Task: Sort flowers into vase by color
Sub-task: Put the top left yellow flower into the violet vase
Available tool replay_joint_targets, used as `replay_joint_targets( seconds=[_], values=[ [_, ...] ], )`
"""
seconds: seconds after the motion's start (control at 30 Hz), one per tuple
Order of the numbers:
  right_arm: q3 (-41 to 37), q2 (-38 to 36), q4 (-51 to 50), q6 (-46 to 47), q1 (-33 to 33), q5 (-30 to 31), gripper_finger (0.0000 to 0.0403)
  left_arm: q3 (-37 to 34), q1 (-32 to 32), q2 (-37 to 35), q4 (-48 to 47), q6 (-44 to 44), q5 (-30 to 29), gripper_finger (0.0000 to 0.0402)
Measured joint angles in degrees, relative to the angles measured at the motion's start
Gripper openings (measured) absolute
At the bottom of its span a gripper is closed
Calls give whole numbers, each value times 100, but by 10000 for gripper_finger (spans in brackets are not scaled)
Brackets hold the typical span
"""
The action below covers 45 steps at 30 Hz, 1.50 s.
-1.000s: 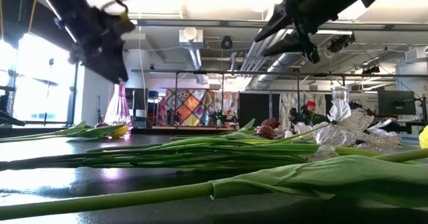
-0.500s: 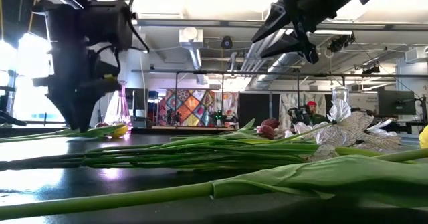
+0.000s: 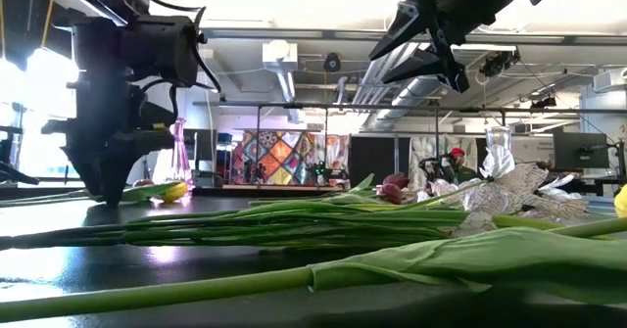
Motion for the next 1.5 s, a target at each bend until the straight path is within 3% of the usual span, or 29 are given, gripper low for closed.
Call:
replay_joint_targets(
  seconds=[0.2,0.4,0.57,0.7,0.8,0.93,1.0,1.27,1.4,1.5],
  values=[
    [0,0,1,61,0,-7,158,0,-2,0,124,121,45,73],
    [0,0,2,165,7,-17,158,-1,104,5,270,615,256,10],
    [0,0,4,292,68,-29,158,407,64,-379,406,795,526,9],
    [0,0,46,297,116,42,158,799,79,-945,576,1157,244,3],
    [0,0,63,295,116,127,158,1037,206,-1543,632,1663,-488,3],
    [0,0,85,291,108,224,158,1162,725,-2395,960,2785,-1818,1],
    [0,0,127,260,107,268,158,1165,1074,-2831,1405,3485,-2202,1],
    [0,0,299,144,107,402,158,1163,2371,-3500,3437,6329,-2553,0],
    [0,0,299,144,107,407,158,1151,2985,-3397,3973,6952,-2557,0],
    [0,0,299,142,111,427,158,902,3450,-3281,4664,6933,-2499,0]
  ],
)
